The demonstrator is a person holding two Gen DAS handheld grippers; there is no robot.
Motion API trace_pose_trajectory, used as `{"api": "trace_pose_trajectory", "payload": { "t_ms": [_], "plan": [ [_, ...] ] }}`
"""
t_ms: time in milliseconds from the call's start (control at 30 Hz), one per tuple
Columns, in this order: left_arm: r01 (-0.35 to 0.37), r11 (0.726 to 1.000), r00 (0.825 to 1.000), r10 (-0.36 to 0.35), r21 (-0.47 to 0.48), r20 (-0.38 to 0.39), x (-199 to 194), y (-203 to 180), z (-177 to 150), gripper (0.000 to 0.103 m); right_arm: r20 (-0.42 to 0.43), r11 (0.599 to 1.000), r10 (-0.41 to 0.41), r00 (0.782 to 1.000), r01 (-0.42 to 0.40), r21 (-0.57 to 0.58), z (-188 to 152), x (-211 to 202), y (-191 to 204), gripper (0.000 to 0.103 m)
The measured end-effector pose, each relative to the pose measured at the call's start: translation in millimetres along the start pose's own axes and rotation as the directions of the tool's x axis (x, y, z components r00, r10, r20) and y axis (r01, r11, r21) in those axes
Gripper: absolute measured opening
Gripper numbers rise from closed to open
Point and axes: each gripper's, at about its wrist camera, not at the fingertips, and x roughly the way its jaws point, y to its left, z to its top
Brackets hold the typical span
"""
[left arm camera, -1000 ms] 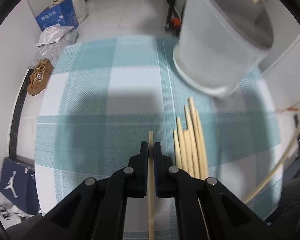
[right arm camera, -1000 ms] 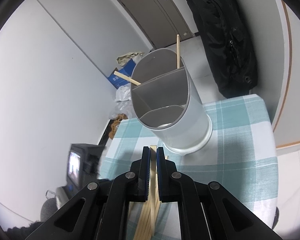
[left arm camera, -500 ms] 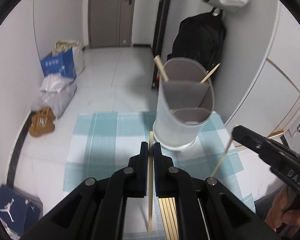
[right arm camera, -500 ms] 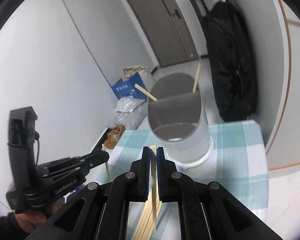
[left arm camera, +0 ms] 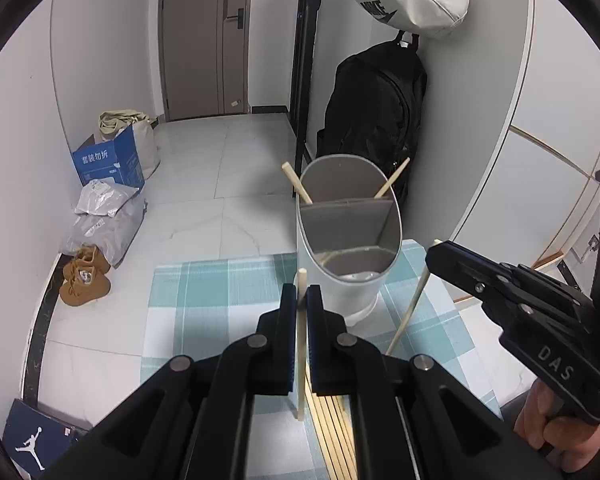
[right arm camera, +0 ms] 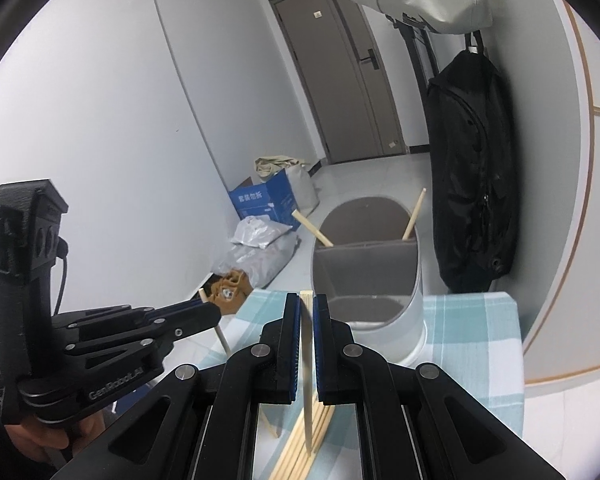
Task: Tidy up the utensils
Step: 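Lift chopsticks in both tools and carry them over the white holder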
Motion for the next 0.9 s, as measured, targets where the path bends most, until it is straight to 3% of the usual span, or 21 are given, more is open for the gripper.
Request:
{"api": "trace_pose_trajectory", "payload": {
  "t_ms": [300, 633, 900],
  "plan": [
    [0.022, 1.0, 1.0, -0.022, -0.013, 0.015, -8.4, 4.2, 43.3, 0.001, 0.021, 1.0, -0.008, 1.0, 0.008, -0.005, 37.1, -2.1, -5.6, 0.005],
    [0.056, 0.997, 0.995, -0.052, -0.051, 0.08, -17.5, 6.2, 116.2, 0.001, 0.099, 0.999, -0.026, 0.995, 0.028, -0.026, 121.7, -11.2, -16.6, 0.005],
    [0.091, 0.995, 0.986, -0.083, -0.044, 0.147, -15.9, -1.3, 154.3, 0.001, 0.161, 0.998, -0.047, 0.986, 0.053, -0.032, 171.7, -1.2, -27.0, 0.005]
  ]
}}
